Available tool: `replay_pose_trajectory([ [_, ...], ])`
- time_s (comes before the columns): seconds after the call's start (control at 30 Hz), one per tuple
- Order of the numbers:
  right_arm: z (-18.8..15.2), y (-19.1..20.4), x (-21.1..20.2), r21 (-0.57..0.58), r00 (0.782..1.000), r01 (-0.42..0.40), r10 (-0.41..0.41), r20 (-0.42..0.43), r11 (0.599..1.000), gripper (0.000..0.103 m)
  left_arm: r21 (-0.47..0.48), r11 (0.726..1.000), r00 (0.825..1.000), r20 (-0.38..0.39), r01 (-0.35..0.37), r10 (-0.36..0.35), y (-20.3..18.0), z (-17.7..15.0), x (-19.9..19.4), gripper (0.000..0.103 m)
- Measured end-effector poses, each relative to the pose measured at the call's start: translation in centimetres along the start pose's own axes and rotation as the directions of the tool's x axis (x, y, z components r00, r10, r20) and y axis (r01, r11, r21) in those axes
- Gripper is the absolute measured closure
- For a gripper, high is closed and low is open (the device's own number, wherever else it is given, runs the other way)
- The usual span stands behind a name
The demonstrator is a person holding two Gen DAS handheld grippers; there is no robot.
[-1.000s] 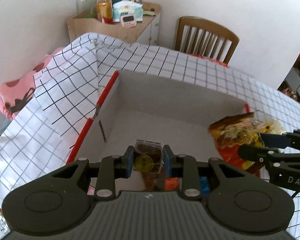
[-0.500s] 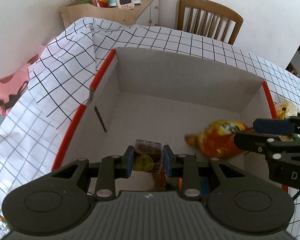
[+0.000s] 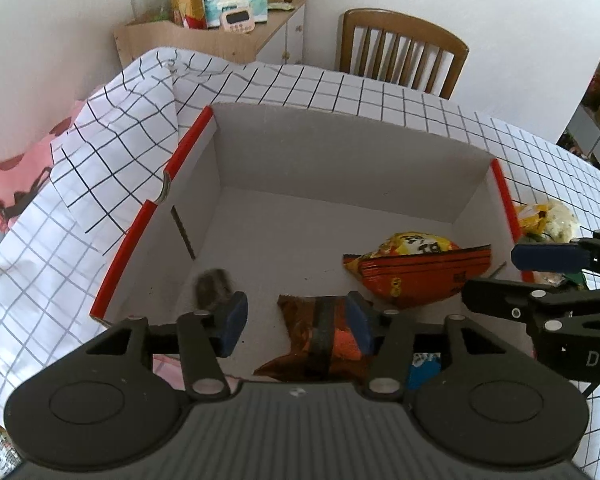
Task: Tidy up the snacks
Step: 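Open the left tool to drop the cake into the box, then withdraw both tools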
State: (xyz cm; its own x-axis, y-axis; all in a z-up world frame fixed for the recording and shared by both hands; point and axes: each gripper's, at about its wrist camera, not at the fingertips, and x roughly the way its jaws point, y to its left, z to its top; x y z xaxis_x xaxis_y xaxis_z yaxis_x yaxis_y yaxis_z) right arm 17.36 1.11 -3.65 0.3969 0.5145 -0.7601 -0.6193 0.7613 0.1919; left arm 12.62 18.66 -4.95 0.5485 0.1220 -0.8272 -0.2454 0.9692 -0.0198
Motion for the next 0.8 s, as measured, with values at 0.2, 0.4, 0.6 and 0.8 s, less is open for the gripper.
replay_pose_trajectory([
  [0.2, -0.5, -0.7, -1.8, 0.028, 0.999, -0.001, 0.0, 0.038, 1.0, 0.027, -0.002, 1.0, 0.999, 0.042, 0.01, -0.01, -0.5, -0.5, -1.8, 0.038],
  [0.4, -1.0, -1.6, -3.7, 0.056, 0.997, 0.0, -0.004, 0.078, 0.998, 0.02, -0.007, 1.0, 0.997, 0.079, 0.021, -0.021, -1.3, -0.7, -3.2, 0.038],
  [0.6, -1.9, -2.9, -5.8, 0.085, 0.993, -0.006, -0.004, 0.12, 0.996, 0.012, -0.003, 0.999, 0.993, 0.114, 0.032, -0.031, -2.6, -0.9, -4.7, 0.038],
  [0.8, -3.2, -4.6, -7.8, 0.12, 0.989, 0.001, -0.018, 0.146, 0.993, 0.009, 0.018, 0.998, 0.987, 0.148, 0.062, -0.064, -4.8, -1.2, -6.1, 0.034],
])
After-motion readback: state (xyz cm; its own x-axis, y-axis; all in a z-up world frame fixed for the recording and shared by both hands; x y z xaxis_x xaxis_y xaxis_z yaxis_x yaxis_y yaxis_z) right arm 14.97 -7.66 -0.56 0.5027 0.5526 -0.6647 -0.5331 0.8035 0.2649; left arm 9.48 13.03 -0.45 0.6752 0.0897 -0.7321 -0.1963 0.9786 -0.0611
